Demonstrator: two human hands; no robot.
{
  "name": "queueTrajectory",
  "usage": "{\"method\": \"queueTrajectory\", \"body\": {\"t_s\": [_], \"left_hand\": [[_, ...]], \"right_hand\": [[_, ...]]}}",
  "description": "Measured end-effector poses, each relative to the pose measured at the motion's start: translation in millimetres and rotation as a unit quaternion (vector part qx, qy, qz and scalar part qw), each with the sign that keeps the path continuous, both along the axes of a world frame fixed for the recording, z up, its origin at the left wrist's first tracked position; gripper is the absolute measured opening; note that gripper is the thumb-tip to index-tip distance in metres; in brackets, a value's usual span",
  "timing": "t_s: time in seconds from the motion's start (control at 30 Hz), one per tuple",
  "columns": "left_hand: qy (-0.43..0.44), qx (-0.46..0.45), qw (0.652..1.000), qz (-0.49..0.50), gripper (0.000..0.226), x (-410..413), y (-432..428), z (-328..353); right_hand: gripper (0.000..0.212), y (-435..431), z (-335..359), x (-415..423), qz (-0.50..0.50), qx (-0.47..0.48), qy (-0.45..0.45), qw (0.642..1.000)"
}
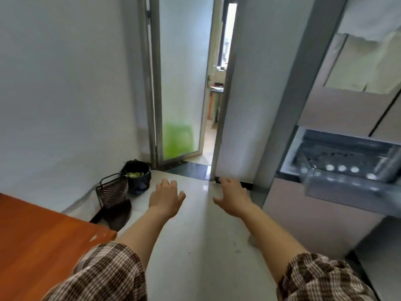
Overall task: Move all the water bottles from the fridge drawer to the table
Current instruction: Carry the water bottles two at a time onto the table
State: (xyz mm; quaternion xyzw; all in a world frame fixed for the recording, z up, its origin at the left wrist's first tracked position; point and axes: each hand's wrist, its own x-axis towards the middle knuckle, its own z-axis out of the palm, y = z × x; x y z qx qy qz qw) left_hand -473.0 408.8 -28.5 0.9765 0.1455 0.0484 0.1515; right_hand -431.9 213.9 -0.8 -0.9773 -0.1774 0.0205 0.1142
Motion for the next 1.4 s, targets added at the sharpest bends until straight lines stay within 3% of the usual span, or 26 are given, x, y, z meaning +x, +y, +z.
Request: {"method": "queueTrajectory", "body": {"t_s": [0.23,0.5,0.83,1.07,1.4], "left_hand": [[-0.035,-0.026,0.988,-0.148,0.039,96.7,-169.8,17.2],[-0.042,-0.002,0.958,-0.282,0.043,225.7,-330.1,3.7],[-0.018,-0.011,0.926,-0.378,0.040,378.4,-474.0,-4.9],[0.029,-0.031,0.929,-0.368,0.043,447.4,-533.4,-27.7],[0.139,-0.039,0.934,-0.326,0.059,519.7,-599.1,-88.1]], "right_hand": [[0.070,-157.4,10.8,46.6,-0.121,0.038,0.023,0.992],[0.067,-299.2,5.4,136.9,-0.219,-0.004,0.008,0.976],[0.060,-437.9,-3.4,269.1,-0.278,-0.017,0.032,0.960],[0.055,-500.8,-23.5,355.2,-0.253,-0.023,0.038,0.966],[0.062,-566.3,-83.7,472.0,-0.182,0.012,0.129,0.975]]}}
